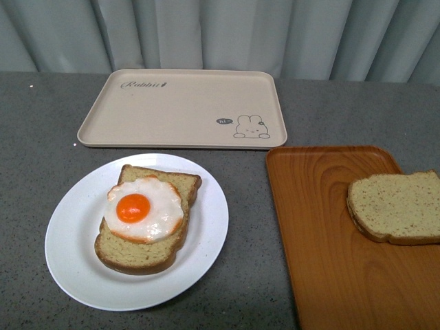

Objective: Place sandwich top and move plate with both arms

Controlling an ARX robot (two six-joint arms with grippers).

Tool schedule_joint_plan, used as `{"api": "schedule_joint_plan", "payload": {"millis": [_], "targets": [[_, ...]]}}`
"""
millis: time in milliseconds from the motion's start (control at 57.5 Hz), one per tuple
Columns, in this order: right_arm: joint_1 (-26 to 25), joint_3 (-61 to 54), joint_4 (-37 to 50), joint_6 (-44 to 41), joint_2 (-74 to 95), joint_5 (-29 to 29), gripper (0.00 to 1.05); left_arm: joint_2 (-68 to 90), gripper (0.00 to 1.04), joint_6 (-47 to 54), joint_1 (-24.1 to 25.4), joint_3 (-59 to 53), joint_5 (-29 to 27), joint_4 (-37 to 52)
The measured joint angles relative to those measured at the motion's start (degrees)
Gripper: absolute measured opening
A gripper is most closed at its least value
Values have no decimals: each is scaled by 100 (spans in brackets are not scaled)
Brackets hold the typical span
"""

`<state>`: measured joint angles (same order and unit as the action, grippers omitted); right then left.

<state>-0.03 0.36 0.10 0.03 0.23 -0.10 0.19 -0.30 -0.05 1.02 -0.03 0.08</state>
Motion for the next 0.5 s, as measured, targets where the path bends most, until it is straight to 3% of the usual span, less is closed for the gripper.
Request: {"api": "schedule_joint_plan", "payload": {"millis": [470, 504], "targets": [[0, 0, -2, -2, 0, 4, 96, 0, 98, -2, 0, 0, 0, 0], [122, 26, -118, -129, 72, 470, 96, 0, 98, 0, 0, 0, 2, 0]]}}
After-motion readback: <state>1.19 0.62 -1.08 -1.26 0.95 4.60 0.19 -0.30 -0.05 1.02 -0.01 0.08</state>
